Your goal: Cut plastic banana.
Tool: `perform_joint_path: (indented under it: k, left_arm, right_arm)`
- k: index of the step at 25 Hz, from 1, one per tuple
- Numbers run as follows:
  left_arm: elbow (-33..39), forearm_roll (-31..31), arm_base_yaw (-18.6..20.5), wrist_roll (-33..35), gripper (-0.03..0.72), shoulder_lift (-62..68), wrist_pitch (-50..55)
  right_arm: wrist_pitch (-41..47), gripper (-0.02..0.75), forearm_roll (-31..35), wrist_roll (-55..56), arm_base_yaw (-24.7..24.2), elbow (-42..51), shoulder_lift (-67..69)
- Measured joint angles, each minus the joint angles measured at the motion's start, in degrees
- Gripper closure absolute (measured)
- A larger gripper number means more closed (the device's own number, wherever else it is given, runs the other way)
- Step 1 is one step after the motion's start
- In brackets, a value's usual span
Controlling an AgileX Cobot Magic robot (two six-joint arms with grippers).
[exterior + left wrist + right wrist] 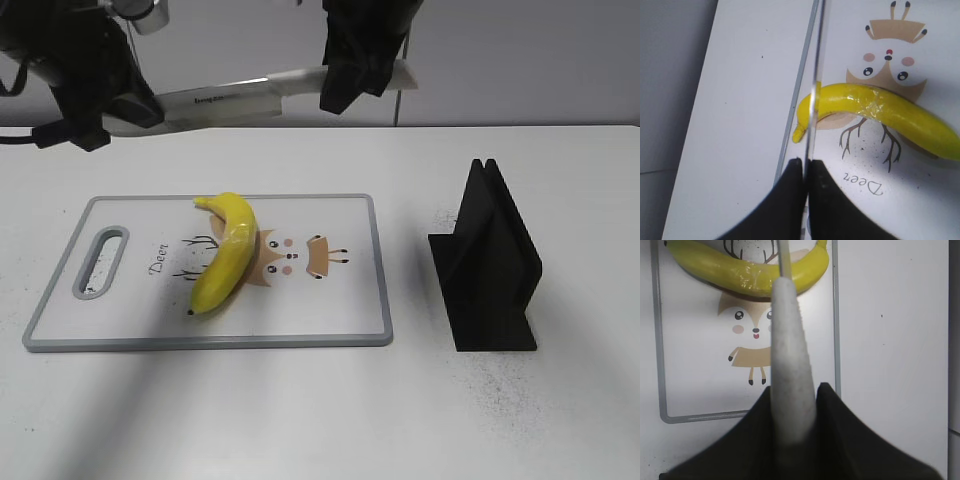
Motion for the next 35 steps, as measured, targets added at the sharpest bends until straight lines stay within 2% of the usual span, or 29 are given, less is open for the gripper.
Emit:
perform_joint_path:
  k: [11, 13, 16, 19, 21, 22, 25, 31, 35]
  left_arm:
    - [0.0, 0.37, 0.0, -0.05, 0.697, -2.53, 0.97]
    - [0.0, -0.03, 0.0, -0.05, 0.67, -2.53, 0.85]
    - [0.0, -2.31, 0.07, -0.4, 0.52, -2.58, -0.22]
    - [0.0, -3.78, 0.02, -0.53, 0.249, -2.65, -0.45]
    - [0.0, -5.63, -0.03, -0.53, 0.128, -2.65, -1.16]
    - [0.0, -6.43, -0.1, -0.59, 0.098, -2.71, -2.01]
    - [0.0, -8.41, -0.19, -0.71, 0.059, -2.88, -6.04]
    - [0.38, -9.12, -0.19, -0.86, 0.055, -6.01, -15.91]
    - [0.37, -9.25, -0.19, -4.43, 0.058, -8.66, -18.5]
  right_arm:
    - [0.0, 0.557, 0.99, 0.0, 0.0, 0.0, -0.77]
    - [0.0, 0.557, 0.99, 0.07, 0.0, 0.0, -0.84]
    - [0.03, 0.565, 2.11, 0.63, 0.0, 0.0, -1.04]
    - [0.03, 0.577, 2.83, 0.7, 0.0, 0.0, -1.63]
    - [0.03, 0.58, 2.95, 0.7, 0.05, 0.0, -2.12]
    - [-0.03, 0.579, 2.95, 0.83, 0.05, 0.0, -2.42]
    - [-0.37, 0.58, 2.94, 1.07, 0.0, 0.0, -2.81]
    - [-1.4, 0.58, 2.89, 3.82, 0.0, 0.0, -3.2]
    - [-0.92, 0.58, 1.49, 9.34, 0.0, 0.0, -3.68]
